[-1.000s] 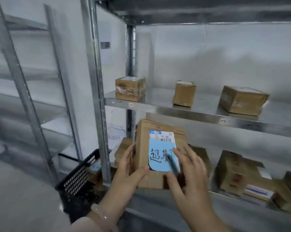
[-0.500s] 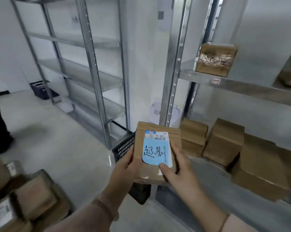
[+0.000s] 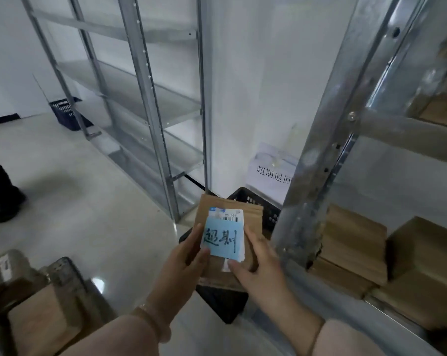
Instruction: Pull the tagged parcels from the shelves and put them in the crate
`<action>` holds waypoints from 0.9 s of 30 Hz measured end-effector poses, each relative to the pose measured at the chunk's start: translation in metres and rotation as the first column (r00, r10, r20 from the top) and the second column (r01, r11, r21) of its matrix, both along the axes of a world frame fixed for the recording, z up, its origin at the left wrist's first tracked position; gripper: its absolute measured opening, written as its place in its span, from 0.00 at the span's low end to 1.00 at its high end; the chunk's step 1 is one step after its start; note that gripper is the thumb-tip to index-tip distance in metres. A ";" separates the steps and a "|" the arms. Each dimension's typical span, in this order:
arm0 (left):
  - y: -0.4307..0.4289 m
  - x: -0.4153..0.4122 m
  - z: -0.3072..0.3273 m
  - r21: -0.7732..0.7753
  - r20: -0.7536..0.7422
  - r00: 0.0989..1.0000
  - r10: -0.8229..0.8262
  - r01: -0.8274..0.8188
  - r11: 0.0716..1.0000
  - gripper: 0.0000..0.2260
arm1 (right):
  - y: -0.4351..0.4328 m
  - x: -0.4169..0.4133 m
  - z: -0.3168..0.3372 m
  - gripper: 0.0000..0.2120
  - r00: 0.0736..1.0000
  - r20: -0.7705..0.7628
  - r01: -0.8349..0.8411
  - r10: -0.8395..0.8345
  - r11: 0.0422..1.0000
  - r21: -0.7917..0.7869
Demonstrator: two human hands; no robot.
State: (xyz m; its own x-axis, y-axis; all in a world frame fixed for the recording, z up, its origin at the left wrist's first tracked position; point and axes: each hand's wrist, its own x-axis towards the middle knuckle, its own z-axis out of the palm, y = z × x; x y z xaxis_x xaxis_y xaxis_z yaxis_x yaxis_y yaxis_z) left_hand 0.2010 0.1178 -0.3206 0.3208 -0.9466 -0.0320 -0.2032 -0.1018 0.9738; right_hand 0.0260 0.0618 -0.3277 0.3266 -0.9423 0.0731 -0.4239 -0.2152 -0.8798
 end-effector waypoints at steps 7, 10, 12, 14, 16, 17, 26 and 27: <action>-0.087 0.053 -0.057 0.123 -0.106 0.988 -0.112 0.125 0.985 0.26 | -0.068 0.045 -0.049 0.38 0.999 -0.024 0.030 -0.026 0.985 0.168; -0.135 0.073 -0.086 0.186 -0.139 0.978 -0.157 0.181 0.966 0.26 | -0.106 0.060 -0.073 0.37 0.993 -0.067 0.113 -0.100 0.971 0.212; -0.170 0.084 -0.104 0.208 -0.125 0.970 -0.209 0.232 0.950 0.27 | -0.128 0.069 -0.091 0.38 0.980 -0.114 0.186 -0.162 0.950 0.251; -0.208 0.092 -0.127 0.236 -0.121 0.953 -0.277 0.298 0.925 0.27 | -0.151 0.075 -0.111 0.39 0.958 -0.174 0.270 -0.226 0.917 0.294; -0.244 0.094 -0.154 0.253 -0.137 0.936 -0.324 0.349 0.902 0.28 | -0.173 0.079 -0.130 0.39 0.933 -0.204 0.349 -0.296 0.885 0.310; -0.260 0.092 -0.169 0.253 -0.133 0.928 -0.348 0.371 0.894 0.28 | -0.183 0.080 -0.139 0.39 0.918 -0.215 0.386 -0.332 0.871 0.303; -0.390 0.024 -0.292 0.341 -0.112 0.780 -0.616 0.612 0.713 0.26 | -0.242 0.068 -0.208 0.40 0.754 -0.407 0.613 -0.515 0.774 0.156; -0.401 0.016 -0.305 0.350 -0.098 0.776 -0.624 0.613 0.708 0.25 | -0.249 0.067 -0.215 0.39 0.730 -0.424 0.639 -0.536 0.756 0.142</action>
State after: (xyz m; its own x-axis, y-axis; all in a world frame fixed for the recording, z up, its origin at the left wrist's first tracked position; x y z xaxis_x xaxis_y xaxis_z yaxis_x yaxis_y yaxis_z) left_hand 0.2174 -0.2833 -0.6257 -0.3269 -0.8595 -0.3928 -0.3653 -0.2685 0.8913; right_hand 0.0930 -0.1870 -0.5424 -0.3454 -0.9153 -0.2069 -0.6616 0.3939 -0.6380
